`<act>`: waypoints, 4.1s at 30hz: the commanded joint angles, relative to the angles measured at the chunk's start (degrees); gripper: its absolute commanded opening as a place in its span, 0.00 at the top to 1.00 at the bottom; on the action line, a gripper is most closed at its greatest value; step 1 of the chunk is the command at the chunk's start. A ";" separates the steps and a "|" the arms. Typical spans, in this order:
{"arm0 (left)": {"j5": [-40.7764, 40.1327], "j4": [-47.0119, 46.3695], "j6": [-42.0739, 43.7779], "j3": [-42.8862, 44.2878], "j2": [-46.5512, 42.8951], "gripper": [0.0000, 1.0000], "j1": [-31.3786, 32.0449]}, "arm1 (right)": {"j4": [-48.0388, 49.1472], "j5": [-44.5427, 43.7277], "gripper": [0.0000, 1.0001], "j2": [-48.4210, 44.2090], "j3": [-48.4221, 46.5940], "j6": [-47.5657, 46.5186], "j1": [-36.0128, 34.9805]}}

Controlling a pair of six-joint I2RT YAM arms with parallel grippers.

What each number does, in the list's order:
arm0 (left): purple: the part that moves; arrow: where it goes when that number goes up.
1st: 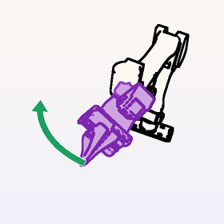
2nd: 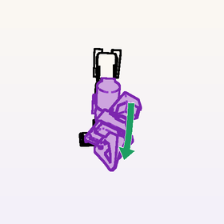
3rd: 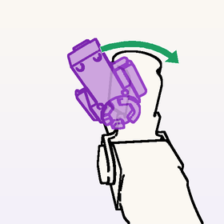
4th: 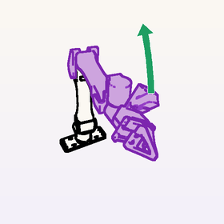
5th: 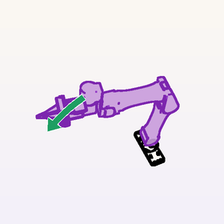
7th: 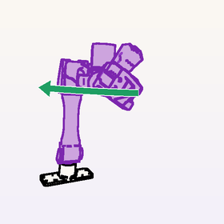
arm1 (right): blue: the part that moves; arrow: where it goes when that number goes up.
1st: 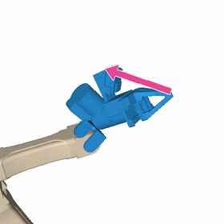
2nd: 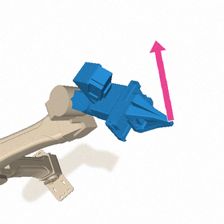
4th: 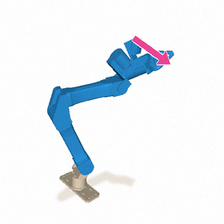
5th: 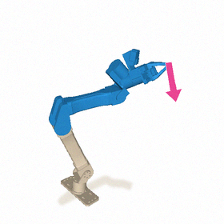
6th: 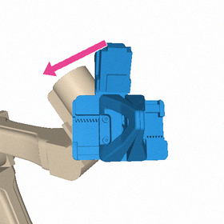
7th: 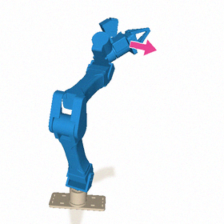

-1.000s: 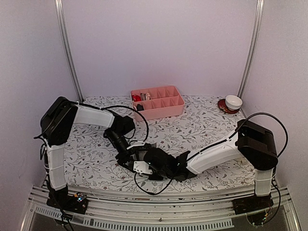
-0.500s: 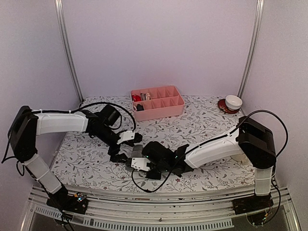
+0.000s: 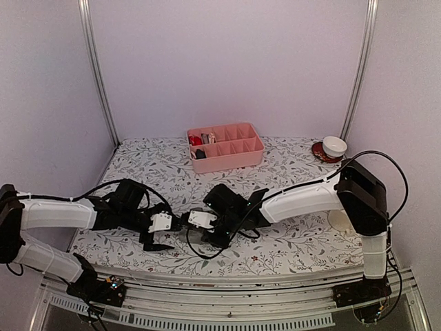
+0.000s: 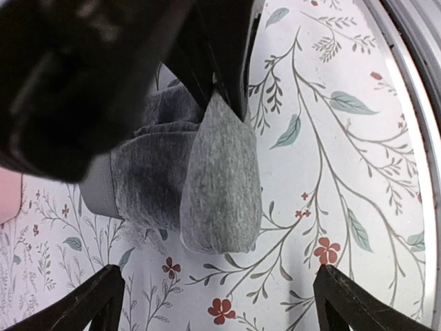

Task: Roll the underwear
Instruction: Roll the underwear at the center of the board.

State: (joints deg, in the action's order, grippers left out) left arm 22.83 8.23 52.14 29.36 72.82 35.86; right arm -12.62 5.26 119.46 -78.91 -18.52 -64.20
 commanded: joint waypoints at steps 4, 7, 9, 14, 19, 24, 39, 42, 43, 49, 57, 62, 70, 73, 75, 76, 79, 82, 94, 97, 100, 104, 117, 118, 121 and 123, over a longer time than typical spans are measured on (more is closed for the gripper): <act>-5.86 -15.08 6.00 -7.63 -2.95 0.02 2.70 | -10.19 8.35 0.97 5.37 -3.75 4.55 2.82; -8.98 -20.70 8.48 -11.82 -6.12 0.01 6.33 | -11.10 11.47 0.97 6.42 -4.67 5.45 4.22; -11.64 -25.85 10.26 -14.77 -8.23 0.02 9.24 | -11.76 13.09 0.97 7.18 -5.32 5.96 5.07; -16.25 -32.53 15.38 -18.79 -9.28 0.03 14.68 | -12.44 16.67 0.97 7.92 -5.97 7.15 6.86; -24.95 -36.31 16.61 -16.05 -1.14 0.12 18.21 | -12.76 17.23 0.97 8.05 -6.16 7.34 7.21; -31.97 -39.94 17.57 -13.04 7.96 0.21 20.97 | -12.84 17.50 0.97 7.96 -6.12 7.39 7.17; -43.78 -49.98 19.76 -10.93 22.34 0.52 23.60 | -13.26 18.08 0.97 8.31 -6.44 7.10 7.65; -43.99 -49.80 19.40 -10.77 23.07 0.61 23.69 | -13.30 17.96 0.97 8.33 -6.43 7.10 7.73; -43.72 -49.17 19.02 -10.71 23.07 0.66 23.68 | -13.31 17.88 0.97 8.38 -6.45 7.10 7.74; -41.68 -40.86 15.32 -8.11 22.74 1.00 23.69 | -13.24 17.12 0.93 8.06 -6.52 7.08 7.74; -32.01 -19.10 8.78 -1.32 20.63 1.00 20.56 | -9.96 13.38 0.64 0.83 -2.14 7.49 7.78; -26.10 -9.38 6.48 2.61 19.98 1.00 17.67 | -5.00 8.47 0.49 -8.01 4.50 7.38 7.74; -16.59 3.31 3.85 8.78 21.03 1.00 13.89 | 6.75 -0.88 0.39 -24.12 16.55 5.63 6.93; -12.89 8.75 3.00 12.38 22.76 1.00 12.29 | 12.79 -6.71 0.37 -30.48 21.87 3.54 4.89; -11.08 11.75 2.68 14.61 24.06 1.00 11.36 | 17.73 -11.54 0.35 -34.46 25.59 1.19 2.23; -10.29 13.13 2.47 15.66 24.65 1.00 10.87 | 20.04 -13.89 0.34 -36.09 27.44 -0.33 0.80; -8.05 17.19 2.25 18.84 26.50 1.00 9.47 | 26.98 -19.48 0.31 -39.67 32.00 -5.65 -4.01; -4.91 20.99 2.33 21.73 28.52 1.00 7.87 | 33.44 -24.04 0.28 -40.73 35.88 -12.37 -9.46; 8.97 42.85 5.81 39.48 44.19 1.00 1.39 | 37.34 -30.71 0.27 -24.90 31.72 -22.02 -15.01; 10.15 46.00 6.32 42.35 47.41 1.00 0.62 | 37.24 -33.75 0.27 -19.27 28.44 -23.04 -14.85; 11.65 47.61 6.71 43.84 49.29 1.00 -0.20 | 35.34 -34.61 0.27 -14.39 24.89 -23.93 -13.69; 12.77 49.79 7.52 45.08 50.67 1.00 -0.82 | 30.17 -31.68 0.28 -9.45 20.45 -21.94 -10.94; 14.46 52.34 8.77 46.44 52.51 0.94 -2.32 | 20.55 -24.78 0.53 -0.58 11.94 -18.01 -6.83; 14.30 52.31 8.77 46.40 52.58 0.93 -2.29 | 19.74 -24.43 0.57 -0.10 11.32 -17.64 -6.69; 13.73 52.11 8.77 46.16 52.60 0.88 -2.28 | 17.22 -23.02 0.76 0.99 10.02 -16.64 -6.43; 13.02 51.42 8.34 45.80 52.25 0.81 -2.36 | 15.74 -22.13 0.90 1.35 10.02 -15.80 -6.32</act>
State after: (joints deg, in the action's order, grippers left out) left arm 43.62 58.26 60.25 77.58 121.97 33.61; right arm 8.25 -20.18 118.63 -67.61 -36.77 -71.13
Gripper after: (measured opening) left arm 0.135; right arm 0.199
